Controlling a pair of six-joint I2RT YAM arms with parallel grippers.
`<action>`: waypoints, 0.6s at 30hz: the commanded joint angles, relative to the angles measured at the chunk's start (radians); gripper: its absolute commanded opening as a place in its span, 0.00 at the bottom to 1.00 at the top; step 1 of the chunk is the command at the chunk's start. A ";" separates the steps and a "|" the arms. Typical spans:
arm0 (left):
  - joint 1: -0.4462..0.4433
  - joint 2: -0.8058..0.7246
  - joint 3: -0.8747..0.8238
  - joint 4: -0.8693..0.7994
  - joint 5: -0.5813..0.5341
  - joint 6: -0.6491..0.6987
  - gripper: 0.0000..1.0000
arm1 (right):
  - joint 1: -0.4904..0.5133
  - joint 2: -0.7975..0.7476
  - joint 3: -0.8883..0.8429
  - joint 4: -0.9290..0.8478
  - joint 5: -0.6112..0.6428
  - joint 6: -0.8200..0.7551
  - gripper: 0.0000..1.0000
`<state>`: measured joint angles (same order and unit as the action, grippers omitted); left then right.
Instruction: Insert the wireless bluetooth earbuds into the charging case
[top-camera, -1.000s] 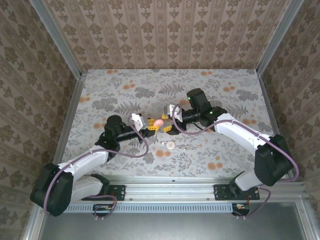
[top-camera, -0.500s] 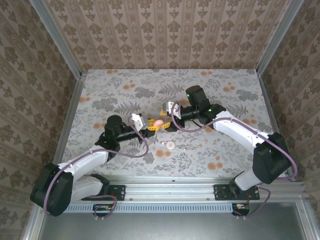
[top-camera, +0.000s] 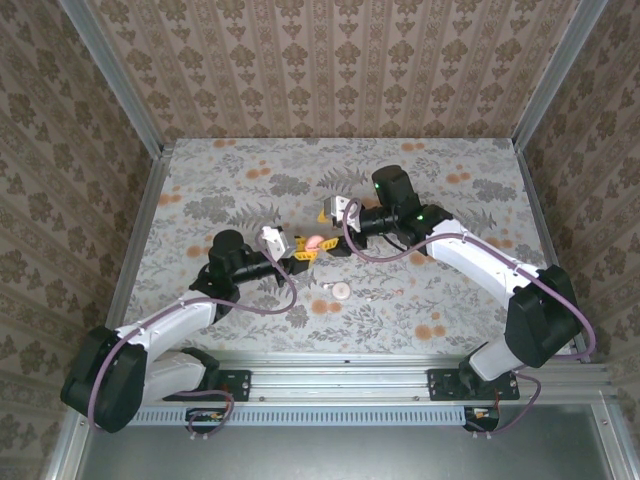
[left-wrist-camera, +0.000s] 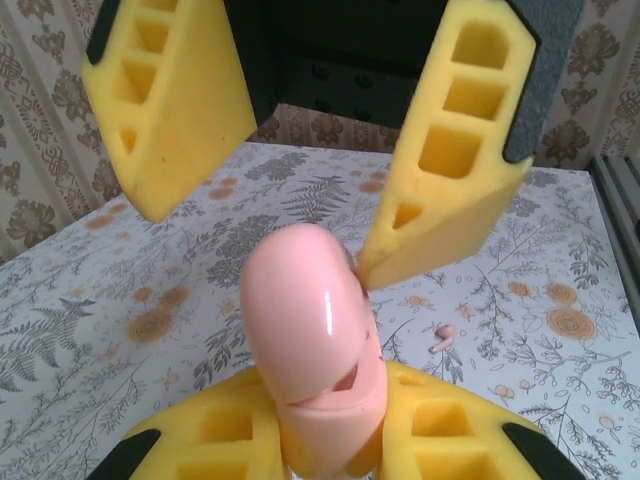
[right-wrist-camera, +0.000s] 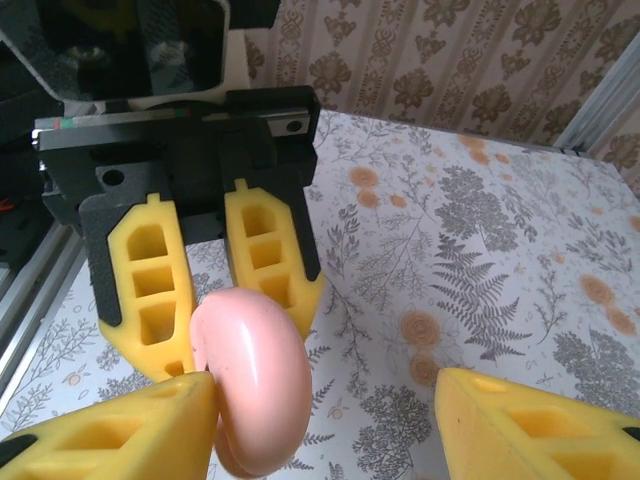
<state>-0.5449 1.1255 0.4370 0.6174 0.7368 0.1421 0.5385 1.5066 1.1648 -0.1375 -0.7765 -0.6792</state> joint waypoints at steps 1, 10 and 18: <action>-0.003 -0.005 0.008 -0.001 0.042 0.011 0.17 | -0.012 0.005 0.040 0.072 0.046 0.030 0.60; -0.003 -0.014 0.008 -0.001 0.041 0.007 0.17 | -0.012 0.011 0.039 0.067 0.086 0.033 0.60; 0.002 0.006 0.000 0.024 0.001 -0.006 0.16 | -0.014 -0.020 0.031 0.059 0.092 0.036 0.60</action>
<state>-0.5430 1.1255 0.4370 0.6155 0.7395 0.1417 0.5301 1.5066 1.1793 -0.0853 -0.7090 -0.6533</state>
